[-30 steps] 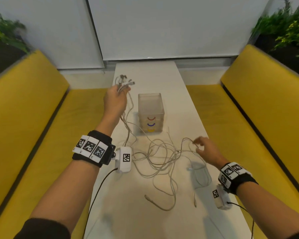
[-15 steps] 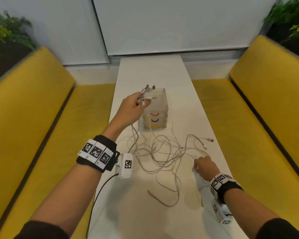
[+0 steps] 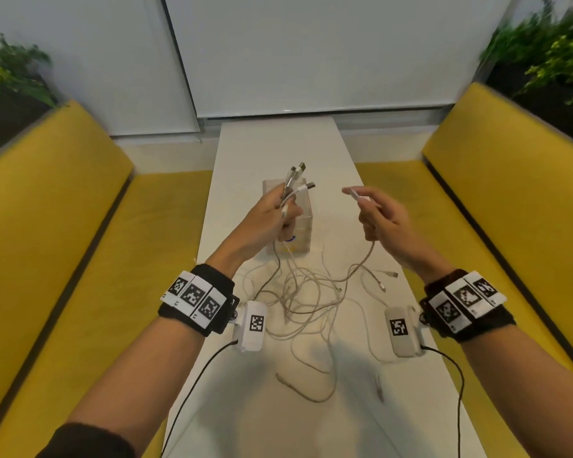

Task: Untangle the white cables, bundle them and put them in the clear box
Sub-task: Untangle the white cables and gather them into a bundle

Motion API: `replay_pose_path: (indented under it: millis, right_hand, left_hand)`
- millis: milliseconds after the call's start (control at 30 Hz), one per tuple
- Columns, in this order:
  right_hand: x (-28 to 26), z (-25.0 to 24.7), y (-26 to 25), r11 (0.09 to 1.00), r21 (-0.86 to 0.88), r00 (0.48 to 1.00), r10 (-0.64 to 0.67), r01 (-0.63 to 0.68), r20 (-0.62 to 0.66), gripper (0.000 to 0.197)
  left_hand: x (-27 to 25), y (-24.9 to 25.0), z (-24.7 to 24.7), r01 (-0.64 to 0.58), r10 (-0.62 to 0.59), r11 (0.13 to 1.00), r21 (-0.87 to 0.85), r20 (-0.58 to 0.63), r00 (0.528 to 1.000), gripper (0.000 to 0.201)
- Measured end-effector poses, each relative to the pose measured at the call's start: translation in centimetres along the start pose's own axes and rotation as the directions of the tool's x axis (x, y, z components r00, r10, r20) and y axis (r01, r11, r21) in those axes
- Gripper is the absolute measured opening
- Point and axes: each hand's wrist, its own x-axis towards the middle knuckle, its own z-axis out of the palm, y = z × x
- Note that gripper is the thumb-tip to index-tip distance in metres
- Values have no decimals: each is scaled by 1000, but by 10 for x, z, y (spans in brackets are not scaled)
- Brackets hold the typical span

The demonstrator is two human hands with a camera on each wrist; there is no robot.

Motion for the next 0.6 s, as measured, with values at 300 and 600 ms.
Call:
replay_pose_path:
  millis: [300,600]
  right_hand:
    - [1,27,-28,994,-72,993,-76,83,90,15]
    - [4,-10,-69,944,-254,955,-254,210,-153,17]
  left_hand:
    - [9,9,-6,67,-74,995,-68,-107,991,23]
    - [3,24,-56,-6,-2,1000,-17,-432,902,24]
